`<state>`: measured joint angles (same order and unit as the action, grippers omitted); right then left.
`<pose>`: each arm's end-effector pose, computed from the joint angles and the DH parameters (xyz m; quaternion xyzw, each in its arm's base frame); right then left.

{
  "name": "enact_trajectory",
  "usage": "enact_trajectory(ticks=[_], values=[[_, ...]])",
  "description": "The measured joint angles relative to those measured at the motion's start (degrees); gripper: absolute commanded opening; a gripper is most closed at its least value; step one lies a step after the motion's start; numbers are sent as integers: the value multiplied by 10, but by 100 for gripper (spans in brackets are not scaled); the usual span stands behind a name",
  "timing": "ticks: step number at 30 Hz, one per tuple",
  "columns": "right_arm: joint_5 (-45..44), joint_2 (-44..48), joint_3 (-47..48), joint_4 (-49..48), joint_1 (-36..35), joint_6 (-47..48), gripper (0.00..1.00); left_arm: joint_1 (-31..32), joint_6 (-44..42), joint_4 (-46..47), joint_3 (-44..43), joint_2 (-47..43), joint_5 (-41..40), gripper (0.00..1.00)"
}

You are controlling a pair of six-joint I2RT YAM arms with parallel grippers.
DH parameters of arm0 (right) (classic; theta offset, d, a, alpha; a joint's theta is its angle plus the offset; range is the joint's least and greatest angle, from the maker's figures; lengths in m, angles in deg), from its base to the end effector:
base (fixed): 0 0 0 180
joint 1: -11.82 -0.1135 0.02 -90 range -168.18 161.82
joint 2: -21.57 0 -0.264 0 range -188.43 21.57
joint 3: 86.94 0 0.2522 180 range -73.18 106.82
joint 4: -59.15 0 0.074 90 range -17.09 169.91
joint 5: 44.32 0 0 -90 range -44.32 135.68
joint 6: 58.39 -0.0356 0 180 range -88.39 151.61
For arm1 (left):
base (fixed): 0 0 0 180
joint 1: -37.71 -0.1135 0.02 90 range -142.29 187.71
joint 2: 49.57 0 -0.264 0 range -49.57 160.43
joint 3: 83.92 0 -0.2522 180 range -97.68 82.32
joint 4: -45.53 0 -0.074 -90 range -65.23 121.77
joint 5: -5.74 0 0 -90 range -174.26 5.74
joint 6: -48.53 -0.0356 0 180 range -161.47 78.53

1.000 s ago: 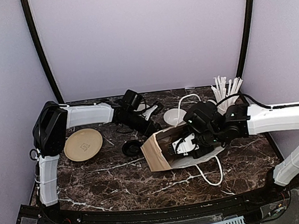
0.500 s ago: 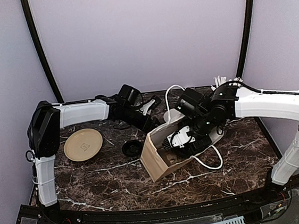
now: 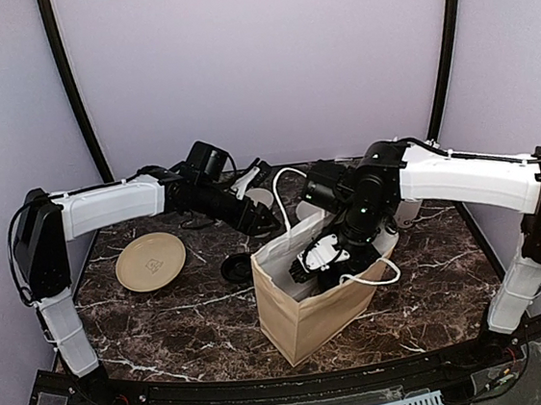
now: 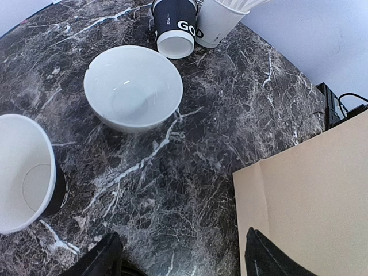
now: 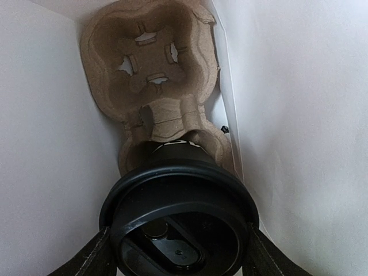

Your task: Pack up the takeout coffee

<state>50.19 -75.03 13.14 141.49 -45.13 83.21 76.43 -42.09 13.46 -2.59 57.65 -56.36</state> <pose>0.1739 0.2725 0.2836 -0.8096 0.5776 0.0436 0.0951 0.3232 -0.2805 0.2595 0.3916 0.7964 -0.3394 0.3117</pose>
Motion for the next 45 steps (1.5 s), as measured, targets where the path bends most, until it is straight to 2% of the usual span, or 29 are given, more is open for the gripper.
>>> enact_trajectory(ticks=[8,18,19,20,34,40,45], values=[[20,10,-39,-41,16,1,46,0,3,-5,18,-28,-16,76],[46,8,-5,8,26,1,88,0,20,-8,45,-80,-26,78],[52,8,4,17,26,-1,97,0,20,-8,46,-83,-26,78],[60,8,21,28,26,-1,98,0,20,-8,47,-86,-27,78],[68,10,96,71,26,-24,98,0,22,-23,47,-88,-32,78],[39,34,98,26,26,-41,93,0,22,-40,41,-100,-39,78],[11,33,98,-33,24,-64,86,0,19,-61,26,-131,-88,78]])
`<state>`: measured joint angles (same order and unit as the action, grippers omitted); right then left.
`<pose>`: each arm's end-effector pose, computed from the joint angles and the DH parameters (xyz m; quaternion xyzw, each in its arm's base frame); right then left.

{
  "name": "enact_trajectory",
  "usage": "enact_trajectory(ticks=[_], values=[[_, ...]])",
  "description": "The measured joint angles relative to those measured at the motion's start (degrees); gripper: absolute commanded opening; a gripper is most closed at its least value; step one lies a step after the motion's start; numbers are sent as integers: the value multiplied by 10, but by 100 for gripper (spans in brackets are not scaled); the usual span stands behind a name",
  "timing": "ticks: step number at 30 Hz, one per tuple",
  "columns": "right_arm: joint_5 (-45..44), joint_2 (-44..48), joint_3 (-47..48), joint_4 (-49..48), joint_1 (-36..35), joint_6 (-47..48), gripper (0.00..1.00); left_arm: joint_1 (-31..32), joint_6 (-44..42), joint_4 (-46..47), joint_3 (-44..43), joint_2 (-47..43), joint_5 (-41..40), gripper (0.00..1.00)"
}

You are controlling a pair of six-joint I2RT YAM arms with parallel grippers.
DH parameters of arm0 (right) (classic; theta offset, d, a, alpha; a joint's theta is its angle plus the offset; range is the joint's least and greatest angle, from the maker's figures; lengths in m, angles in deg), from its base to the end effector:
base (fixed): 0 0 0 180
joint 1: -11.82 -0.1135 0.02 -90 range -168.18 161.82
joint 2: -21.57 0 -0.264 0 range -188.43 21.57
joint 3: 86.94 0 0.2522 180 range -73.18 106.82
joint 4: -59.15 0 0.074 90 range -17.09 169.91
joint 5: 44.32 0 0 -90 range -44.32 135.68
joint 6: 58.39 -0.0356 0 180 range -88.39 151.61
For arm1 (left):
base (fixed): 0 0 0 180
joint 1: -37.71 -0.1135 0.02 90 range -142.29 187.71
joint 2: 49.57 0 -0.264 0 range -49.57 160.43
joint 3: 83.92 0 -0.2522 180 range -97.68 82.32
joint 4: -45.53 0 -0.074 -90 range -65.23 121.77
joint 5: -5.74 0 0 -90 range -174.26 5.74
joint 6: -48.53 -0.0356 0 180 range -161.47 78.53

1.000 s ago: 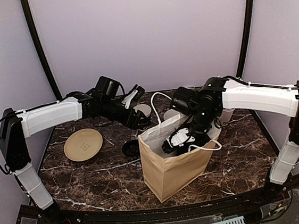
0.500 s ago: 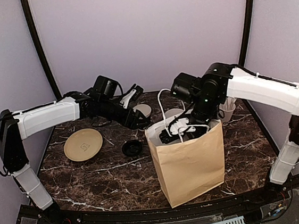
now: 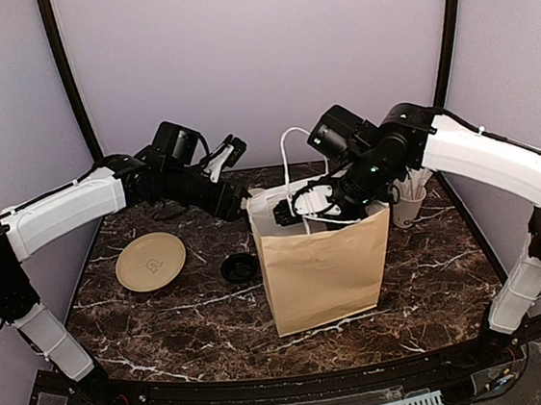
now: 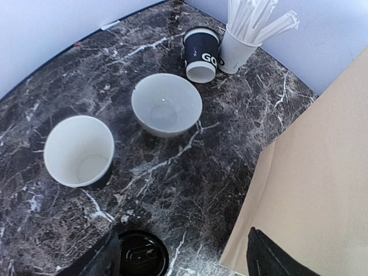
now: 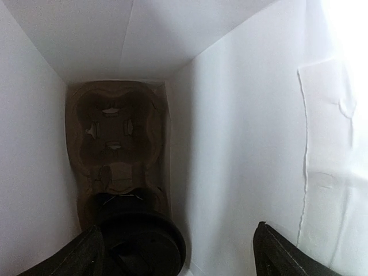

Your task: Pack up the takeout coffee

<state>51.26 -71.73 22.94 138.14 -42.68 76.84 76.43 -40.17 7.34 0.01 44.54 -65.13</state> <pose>0.1874 0.2687 0.3520 -0.7491 0.6164 0.0664 0.2336 0.2875 -0.2454 0.3218 0.3533 0.8089 -0.2918 0.3683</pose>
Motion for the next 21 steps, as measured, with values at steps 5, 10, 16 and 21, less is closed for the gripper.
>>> enact_trajectory(ticks=[5,10,16,21], values=[[-26,-51,49,-48,-14,-20,68,-2,-2,-21,-25,-37,-61,78],[-11,-87,75,-56,-30,-25,68,-4,-4,-38,-40,-56,-101,79],[5,-87,131,-18,-34,-22,86,-5,-12,-62,-41,-68,-130,80],[14,-86,258,22,-32,-6,89,-6,-25,-83,-76,-67,-142,80]])
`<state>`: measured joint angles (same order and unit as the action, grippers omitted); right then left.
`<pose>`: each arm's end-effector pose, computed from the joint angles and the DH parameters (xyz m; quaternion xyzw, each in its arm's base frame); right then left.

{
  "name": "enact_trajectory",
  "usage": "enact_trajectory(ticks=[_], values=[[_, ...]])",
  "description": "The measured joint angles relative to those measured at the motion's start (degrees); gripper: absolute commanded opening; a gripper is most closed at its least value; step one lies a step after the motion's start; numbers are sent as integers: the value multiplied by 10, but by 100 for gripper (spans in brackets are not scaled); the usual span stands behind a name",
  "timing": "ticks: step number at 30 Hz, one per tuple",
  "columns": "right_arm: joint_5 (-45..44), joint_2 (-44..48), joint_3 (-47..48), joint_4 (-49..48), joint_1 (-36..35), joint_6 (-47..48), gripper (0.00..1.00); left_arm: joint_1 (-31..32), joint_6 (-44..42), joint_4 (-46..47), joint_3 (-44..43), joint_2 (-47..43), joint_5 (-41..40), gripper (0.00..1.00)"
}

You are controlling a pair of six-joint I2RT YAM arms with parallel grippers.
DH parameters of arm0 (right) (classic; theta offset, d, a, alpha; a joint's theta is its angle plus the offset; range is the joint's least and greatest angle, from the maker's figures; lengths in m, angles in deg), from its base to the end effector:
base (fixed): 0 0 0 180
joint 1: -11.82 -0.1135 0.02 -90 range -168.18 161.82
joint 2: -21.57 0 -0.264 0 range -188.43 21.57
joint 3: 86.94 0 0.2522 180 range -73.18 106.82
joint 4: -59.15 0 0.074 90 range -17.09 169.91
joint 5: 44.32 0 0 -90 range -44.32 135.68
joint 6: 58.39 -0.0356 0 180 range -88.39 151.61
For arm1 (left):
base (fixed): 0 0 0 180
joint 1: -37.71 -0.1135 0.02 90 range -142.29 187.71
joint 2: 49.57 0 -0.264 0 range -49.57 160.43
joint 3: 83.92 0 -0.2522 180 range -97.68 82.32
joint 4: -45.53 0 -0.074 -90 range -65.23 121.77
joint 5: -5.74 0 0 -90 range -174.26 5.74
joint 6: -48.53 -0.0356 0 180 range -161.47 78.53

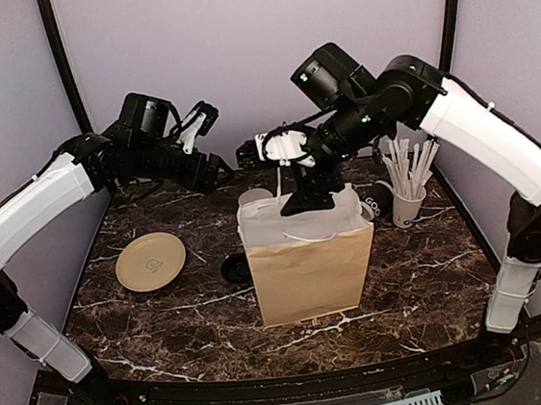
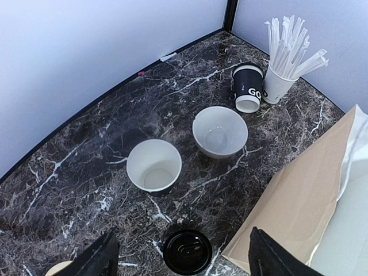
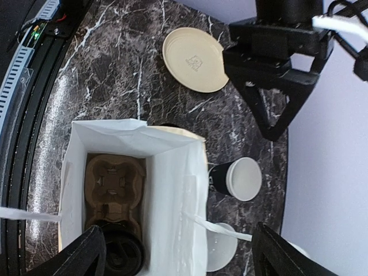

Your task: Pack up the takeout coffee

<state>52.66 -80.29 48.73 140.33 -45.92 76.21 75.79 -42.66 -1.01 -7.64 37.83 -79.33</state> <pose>0.1874 0.3049 0.4318 -0.7383 0.5658 0.0979 0.3539 0.2694 -0.2150 0.3930 0.3112 0.8086 -0.1929 0.4605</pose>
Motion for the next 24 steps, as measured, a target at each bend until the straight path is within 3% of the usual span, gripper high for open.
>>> enact_trajectory(ticks=[6,11,18,24], values=[[5,28,61,38,9,12,87,0,-12,-8,-62,14,0,80],[-9,64,57,30,59,3,82,0,-16,-20,-103,35,-1,81],[-54,125,-63,-67,180,-37,72,0,-16,-35,-132,68,0,79],[-155,132,-239,-197,190,-47,66,0,-10,-41,-134,78,-2,79]])
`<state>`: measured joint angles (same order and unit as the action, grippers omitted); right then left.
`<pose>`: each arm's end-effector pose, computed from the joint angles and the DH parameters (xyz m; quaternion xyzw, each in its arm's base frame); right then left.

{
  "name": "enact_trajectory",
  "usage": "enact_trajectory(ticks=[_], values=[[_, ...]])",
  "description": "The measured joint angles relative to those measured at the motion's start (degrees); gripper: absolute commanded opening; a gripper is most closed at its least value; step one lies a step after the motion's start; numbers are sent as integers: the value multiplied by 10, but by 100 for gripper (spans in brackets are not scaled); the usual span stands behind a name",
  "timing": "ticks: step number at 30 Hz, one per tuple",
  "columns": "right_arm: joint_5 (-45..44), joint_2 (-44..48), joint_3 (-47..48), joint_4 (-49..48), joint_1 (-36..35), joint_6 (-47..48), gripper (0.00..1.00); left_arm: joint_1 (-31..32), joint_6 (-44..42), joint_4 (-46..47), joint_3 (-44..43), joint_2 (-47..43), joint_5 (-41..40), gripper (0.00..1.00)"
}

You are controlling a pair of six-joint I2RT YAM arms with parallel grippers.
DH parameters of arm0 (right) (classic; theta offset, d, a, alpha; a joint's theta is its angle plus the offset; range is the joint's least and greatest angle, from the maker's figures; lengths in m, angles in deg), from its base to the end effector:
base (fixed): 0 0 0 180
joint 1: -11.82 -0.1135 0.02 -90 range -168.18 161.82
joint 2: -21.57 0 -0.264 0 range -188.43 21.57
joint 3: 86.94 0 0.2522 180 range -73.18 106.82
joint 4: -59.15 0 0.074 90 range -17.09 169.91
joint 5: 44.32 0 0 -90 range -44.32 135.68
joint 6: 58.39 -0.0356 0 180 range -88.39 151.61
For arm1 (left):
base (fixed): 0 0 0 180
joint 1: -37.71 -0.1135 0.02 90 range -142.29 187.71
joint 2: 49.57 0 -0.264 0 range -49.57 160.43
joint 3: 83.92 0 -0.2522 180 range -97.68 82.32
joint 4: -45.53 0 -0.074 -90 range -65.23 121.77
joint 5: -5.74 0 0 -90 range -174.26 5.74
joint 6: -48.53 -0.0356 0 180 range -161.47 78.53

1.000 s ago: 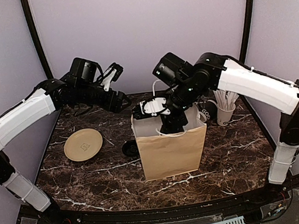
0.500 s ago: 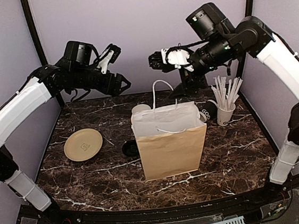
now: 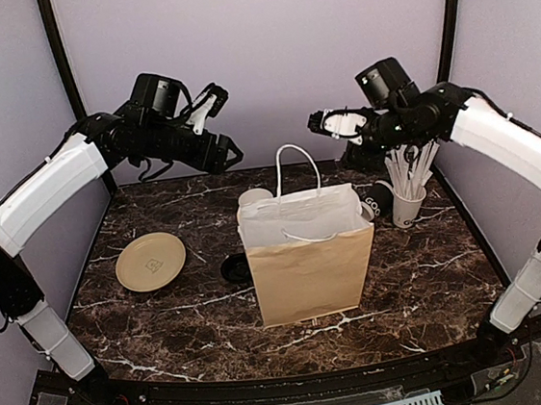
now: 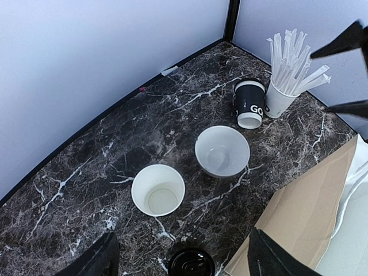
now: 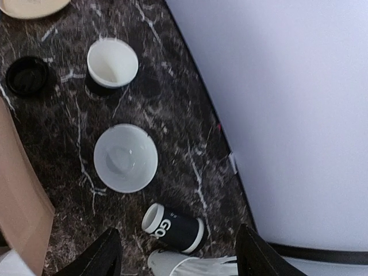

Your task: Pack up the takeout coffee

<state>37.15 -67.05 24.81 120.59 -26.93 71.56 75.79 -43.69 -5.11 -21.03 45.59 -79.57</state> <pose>0.2616 0.2032 0.4088 -0.5440 0.7146 -0.0715 0.4340 0.2924 -0.2328 0.4181 0.3157 0.7997 -0.1903 0.4739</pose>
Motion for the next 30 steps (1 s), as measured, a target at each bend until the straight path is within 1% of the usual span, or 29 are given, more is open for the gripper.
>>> enact_trajectory(ticks=[4,7,12,21,30], values=[[-62,-38,-118,-64,0,-4,64,0,5,0,0,0,-3,79],[-87,-77,-164,-96,-1,-11,59,0,6,0,0,0,-9,79],[-118,-134,-171,-130,-2,-24,57,0,10,1,7,-1,-13,79],[-200,-178,-206,-207,-2,-28,56,0,15,1,30,-2,-13,79],[-256,-204,-208,-244,0,-24,52,0,16,8,52,-4,-8,79]])
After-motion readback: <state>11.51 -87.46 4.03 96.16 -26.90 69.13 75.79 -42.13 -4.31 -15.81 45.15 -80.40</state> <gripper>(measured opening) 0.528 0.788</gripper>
